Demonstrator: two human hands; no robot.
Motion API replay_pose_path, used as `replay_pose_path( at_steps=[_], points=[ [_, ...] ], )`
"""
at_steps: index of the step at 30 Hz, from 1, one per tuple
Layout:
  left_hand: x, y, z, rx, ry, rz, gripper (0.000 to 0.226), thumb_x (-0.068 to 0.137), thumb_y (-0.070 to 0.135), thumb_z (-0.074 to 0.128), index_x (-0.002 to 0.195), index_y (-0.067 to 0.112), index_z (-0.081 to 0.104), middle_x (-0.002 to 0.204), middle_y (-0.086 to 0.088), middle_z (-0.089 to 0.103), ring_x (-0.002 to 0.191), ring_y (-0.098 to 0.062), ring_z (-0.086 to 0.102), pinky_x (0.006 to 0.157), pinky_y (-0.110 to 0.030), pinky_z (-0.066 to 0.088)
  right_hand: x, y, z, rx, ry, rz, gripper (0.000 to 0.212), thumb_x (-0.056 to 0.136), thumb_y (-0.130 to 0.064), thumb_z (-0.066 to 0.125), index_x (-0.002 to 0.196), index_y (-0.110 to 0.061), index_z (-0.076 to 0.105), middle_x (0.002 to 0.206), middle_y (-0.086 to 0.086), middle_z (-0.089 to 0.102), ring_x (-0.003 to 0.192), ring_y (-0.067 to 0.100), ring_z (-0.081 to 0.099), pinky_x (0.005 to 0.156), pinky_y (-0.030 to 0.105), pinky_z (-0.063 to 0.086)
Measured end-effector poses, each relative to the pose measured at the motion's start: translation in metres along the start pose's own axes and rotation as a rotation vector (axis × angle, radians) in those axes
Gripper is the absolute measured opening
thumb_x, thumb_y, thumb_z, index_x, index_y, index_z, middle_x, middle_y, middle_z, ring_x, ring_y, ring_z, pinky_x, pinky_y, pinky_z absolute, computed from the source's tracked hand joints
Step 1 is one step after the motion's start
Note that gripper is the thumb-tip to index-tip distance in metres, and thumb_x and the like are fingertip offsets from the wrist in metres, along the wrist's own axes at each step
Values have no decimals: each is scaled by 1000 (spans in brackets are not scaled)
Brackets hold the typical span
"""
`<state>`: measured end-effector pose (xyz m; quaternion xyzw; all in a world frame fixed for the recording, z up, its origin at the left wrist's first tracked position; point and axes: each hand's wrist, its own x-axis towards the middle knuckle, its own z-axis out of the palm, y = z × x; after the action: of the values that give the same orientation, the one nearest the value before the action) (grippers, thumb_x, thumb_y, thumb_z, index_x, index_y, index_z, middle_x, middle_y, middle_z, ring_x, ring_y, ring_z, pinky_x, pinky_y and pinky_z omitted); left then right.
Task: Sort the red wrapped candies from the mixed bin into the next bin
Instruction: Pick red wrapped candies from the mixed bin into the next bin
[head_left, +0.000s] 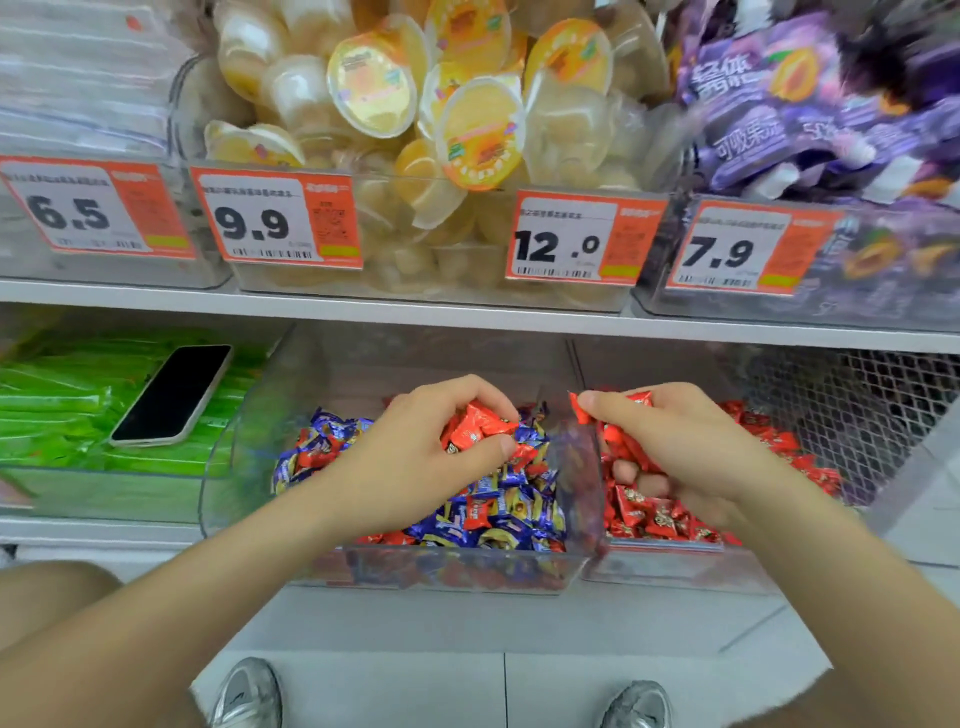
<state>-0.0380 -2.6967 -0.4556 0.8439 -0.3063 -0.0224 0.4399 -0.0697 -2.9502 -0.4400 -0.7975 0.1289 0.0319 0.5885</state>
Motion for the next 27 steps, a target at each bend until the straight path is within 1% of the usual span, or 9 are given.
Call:
replay_pose_path(
  at_steps=[3, 6, 8, 11, 14, 17, 23, 25, 27],
  points=[
    [12, 31, 24, 53, -37, 72, 11, 96, 39, 71, 107, 38, 67, 82, 15, 68, 65, -5, 57, 64, -19, 39, 8, 26, -40, -571, 198, -102, 32, 93, -43, 74, 86, -12, 71, 61, 3, 69, 52, 19, 61, 57, 28, 42],
    [36, 59, 48, 153, -95, 178, 11, 96, 36, 71, 106, 35, 67, 69, 8, 62, 59, -6, 52, 62, -13, 34, 19, 52, -76, -801, 211, -166, 15, 87, -41, 79, 96, -37, 68, 99, -3, 74, 73, 14, 64, 72, 31, 45],
    [60, 70, 67, 217, -110, 222, 11, 97, 32, 70, 107, 31, 67, 64, 11, 57, 60, -1, 52, 63, -11, 36, 24, 67, -97, -812, 115, -182, 34, 76, -48, 79, 107, -49, 66, 114, -2, 70, 93, 16, 67, 85, 32, 50],
    [103, 70, 102, 412, -144, 246, 18, 96, 32, 66, 114, 28, 64, 85, 12, 63, 80, -3, 56, 81, -35, 52, 30, 83, -117, -849, 82, -265, 74, 59, -61, 70, 132, -49, 63, 135, 3, 62, 137, 20, 49, 116, 44, 41],
    [134, 61, 128, 583, -407, 168, 39, 93, 42, 69, 123, 20, 59, 108, -1, 65, 101, -24, 61, 89, -46, 54, 33, 94, -112, -788, -64, -297, 88, 66, -68, 78, 146, -40, 56, 146, -3, 55, 140, 14, 43, 120, 41, 38],
    [143, 56, 139, 660, -542, 144, 32, 93, 41, 61, 113, 17, 62, 104, -3, 67, 97, -27, 64, 88, -49, 56, 47, 108, -101, -985, -218, -203, 102, 73, -80, 72, 159, -39, 38, 161, 4, 38, 149, 28, 33, 122, 50, 34],
    [123, 57, 129, 698, -342, 242, 28, 99, 36, 50, 122, 35, 66, 118, 7, 64, 115, -23, 58, 100, -49, 48, 55, 94, -111, -1195, -35, -37, 80, 91, -59, 72, 160, -41, 35, 155, 7, 39, 142, 42, 40, 115, 60, 39],
    [109, 53, 120, 663, -205, 292, 17, 100, 39, 50, 110, 36, 64, 105, 9, 57, 105, -21, 51, 94, -48, 46, 42, 79, -101, -1136, -11, -101, 78, 90, -49, 74, 159, -41, 38, 156, 7, 40, 148, 41, 36, 116, 63, 37],
    [93, 47, 109, 592, -52, 314, 10, 100, 41, 51, 99, 34, 57, 95, 11, 47, 95, -18, 44, 87, -45, 43, 30, 61, -85, -987, 37, -304, 64, 87, -33, 73, 148, -33, 57, 145, 5, 55, 141, 31, 48, 116, 50, 43]
  ],
)
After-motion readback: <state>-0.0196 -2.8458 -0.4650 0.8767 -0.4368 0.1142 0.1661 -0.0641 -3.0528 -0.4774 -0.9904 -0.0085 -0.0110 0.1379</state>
